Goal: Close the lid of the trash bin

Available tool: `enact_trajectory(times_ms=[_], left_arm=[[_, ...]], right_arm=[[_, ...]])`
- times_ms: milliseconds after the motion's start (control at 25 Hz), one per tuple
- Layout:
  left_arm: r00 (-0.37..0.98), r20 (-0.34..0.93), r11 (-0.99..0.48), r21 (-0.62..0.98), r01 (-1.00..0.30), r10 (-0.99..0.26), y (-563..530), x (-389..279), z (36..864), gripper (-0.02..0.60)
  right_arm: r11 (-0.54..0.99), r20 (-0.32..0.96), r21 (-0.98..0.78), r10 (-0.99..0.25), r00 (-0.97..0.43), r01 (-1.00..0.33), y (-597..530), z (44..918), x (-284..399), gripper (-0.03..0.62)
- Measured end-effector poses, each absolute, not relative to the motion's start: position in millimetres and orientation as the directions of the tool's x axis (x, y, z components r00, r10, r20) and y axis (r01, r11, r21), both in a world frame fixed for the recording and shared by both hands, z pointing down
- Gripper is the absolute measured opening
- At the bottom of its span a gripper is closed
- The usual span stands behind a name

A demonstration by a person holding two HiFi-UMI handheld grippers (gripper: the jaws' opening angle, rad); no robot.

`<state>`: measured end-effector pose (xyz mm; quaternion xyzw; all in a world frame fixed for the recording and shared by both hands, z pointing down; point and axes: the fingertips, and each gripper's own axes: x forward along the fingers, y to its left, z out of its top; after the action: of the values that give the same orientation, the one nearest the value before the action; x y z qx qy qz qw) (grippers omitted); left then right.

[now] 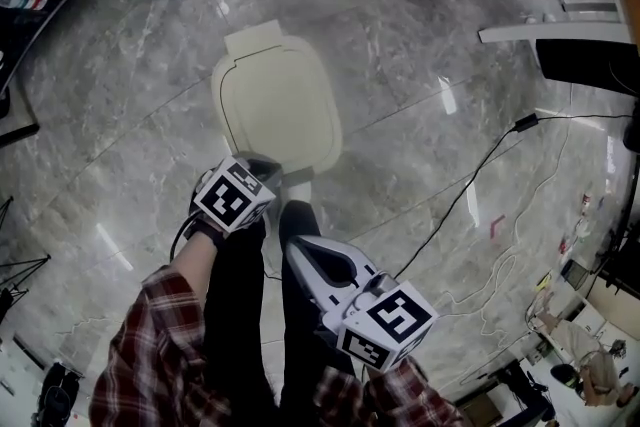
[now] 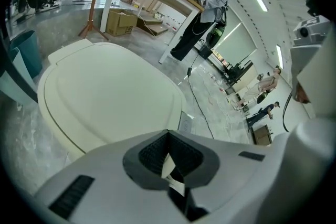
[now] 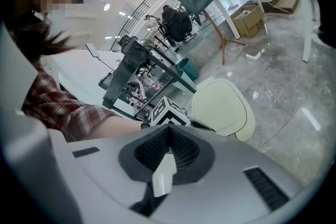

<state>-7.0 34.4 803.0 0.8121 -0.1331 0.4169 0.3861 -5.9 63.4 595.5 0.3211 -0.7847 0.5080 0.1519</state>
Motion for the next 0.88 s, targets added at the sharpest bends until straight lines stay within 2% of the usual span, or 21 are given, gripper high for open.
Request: enact_trajectory(times_ms=[480, 640, 880], left_arm=[[0.654, 0.755, -0.599, 0.542, -0.590, 0.039, 21, -14, 773, 0.011], [0.693, 0.720, -0.615, 0.528, -0.585, -0.040, -9, -11, 715, 0.011], [0.769, 0.603, -0.618, 0.527, -0.584, -0.213, -50, -26, 573, 0.011]], right_arm=[[0.316, 0.564, -0.675, -0.360, -0.743, -0.666, 60, 576, -6, 0.012], [0.358, 0.554, -0.649, -0.381, -0.740, -0.671, 45, 539, -8, 0.012], [0.453, 0.519, -0.578, -0.438, -0.734, -0.679, 8, 448, -16, 0.012]])
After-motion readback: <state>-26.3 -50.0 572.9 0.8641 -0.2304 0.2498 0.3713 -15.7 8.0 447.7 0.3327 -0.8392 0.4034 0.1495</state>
